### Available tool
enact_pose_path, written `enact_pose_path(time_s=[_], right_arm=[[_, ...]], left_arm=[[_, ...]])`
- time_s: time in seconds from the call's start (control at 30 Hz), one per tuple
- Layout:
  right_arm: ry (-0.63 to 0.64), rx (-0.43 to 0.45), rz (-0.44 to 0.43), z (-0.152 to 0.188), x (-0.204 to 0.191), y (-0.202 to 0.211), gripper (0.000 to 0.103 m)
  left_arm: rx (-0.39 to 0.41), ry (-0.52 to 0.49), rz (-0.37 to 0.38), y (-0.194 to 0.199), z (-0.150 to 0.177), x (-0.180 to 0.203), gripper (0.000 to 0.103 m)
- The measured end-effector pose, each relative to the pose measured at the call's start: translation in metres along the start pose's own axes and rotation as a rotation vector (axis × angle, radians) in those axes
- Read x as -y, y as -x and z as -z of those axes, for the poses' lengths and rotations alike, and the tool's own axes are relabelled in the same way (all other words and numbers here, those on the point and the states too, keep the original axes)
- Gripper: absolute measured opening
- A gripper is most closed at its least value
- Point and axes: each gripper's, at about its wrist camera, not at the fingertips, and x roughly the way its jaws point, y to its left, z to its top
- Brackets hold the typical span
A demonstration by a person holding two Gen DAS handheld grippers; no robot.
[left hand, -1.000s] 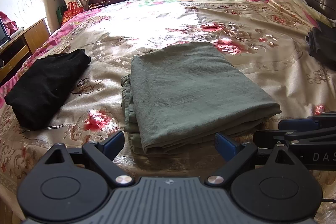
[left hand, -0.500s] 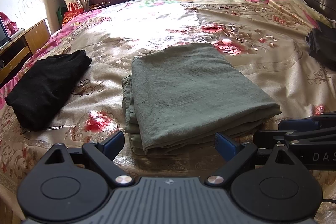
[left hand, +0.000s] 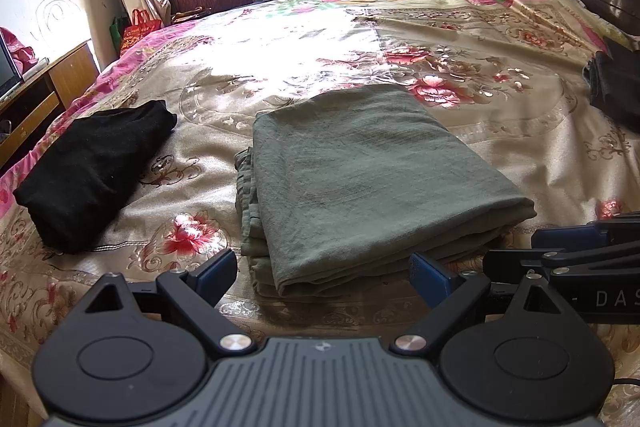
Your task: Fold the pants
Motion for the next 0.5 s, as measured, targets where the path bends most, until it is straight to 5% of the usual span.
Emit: enact_pose_path(time_s=[0.5], right_arm=[[0.02,0.011,0.014,0.0004,-0.0032,0.003,0.055]], left_arm=[[0.019,-0.019,-0.026,0.0039,-0.0002,0.0021,0.103]])
